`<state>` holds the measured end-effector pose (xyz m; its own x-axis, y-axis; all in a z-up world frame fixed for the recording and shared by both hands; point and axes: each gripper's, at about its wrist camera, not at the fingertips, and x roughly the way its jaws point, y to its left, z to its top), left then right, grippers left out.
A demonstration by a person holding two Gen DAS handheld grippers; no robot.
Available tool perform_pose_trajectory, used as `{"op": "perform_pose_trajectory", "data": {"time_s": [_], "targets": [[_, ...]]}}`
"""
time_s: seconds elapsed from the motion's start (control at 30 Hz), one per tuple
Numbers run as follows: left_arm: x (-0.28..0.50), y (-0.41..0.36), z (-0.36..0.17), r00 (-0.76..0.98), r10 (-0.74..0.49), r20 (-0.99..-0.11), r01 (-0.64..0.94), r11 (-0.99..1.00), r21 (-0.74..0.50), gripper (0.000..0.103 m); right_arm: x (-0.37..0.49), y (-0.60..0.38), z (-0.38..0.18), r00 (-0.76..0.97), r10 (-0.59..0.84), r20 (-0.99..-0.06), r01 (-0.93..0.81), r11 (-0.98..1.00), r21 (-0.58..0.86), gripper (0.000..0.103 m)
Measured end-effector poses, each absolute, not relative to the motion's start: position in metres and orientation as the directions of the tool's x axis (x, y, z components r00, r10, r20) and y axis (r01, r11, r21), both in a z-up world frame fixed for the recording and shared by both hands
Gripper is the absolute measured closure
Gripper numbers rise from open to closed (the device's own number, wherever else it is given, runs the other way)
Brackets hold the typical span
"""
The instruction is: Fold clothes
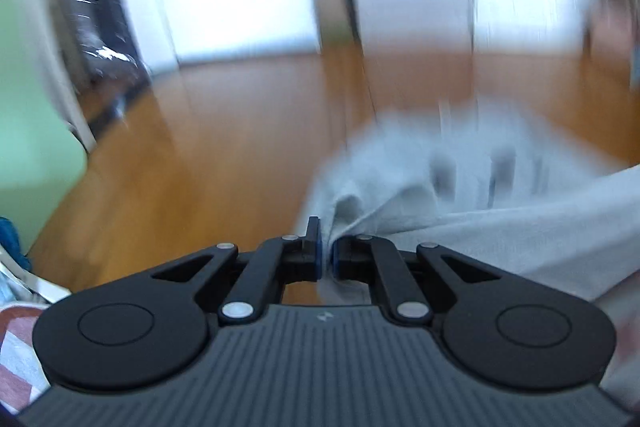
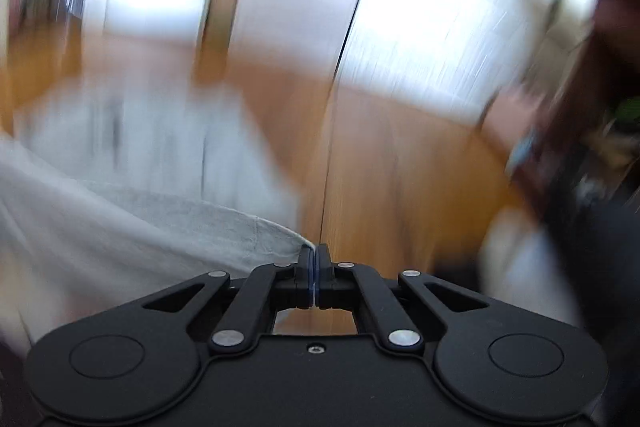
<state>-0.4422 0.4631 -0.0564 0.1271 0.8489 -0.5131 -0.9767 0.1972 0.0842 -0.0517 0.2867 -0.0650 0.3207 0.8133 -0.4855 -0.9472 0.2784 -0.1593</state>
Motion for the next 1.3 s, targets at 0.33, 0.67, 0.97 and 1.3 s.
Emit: {"op": "perform_pose_trajectory", "data": {"time_s": [0.33, 0.67, 0.97, 1.3], "targets": [[-0.487, 0.39, -0.132, 0.094, 0.552, -0.828, -0.92, 0.367, 0.14, 0.095, -0.086, 0.217, -0.134, 0.173, 0.744, -0.646, -0.984, 0.163, -0.076, 0.103], [-0.502, 0.404, -0.173, 0.076, 0.429, -0.9, -0.928, 0.361, 0.094, 0.072, -0.077, 0.201, -0.121, 0.236, 0.781, -0.578, -0.963, 0.268, -0.031, 0.103], [-0.506, 0.399, -0.142, 0.122, 0.57, -0.813, -0.926, 0.36, 0.114, 0.077, -0.085, 0.173, -0.181, 0.255, 0.657, -0.71, -0.95, 0.307, -0.058, 0.103], [-0.516, 0.379, -0.177, -0.041, 0.287, -0.957, -0.849, 0.495, 0.185, 0.043, -0.069, 0.165, -0.209, 0.051, 0.566, -0.823, -0.974, 0.209, 0.084, 0.102]]}}
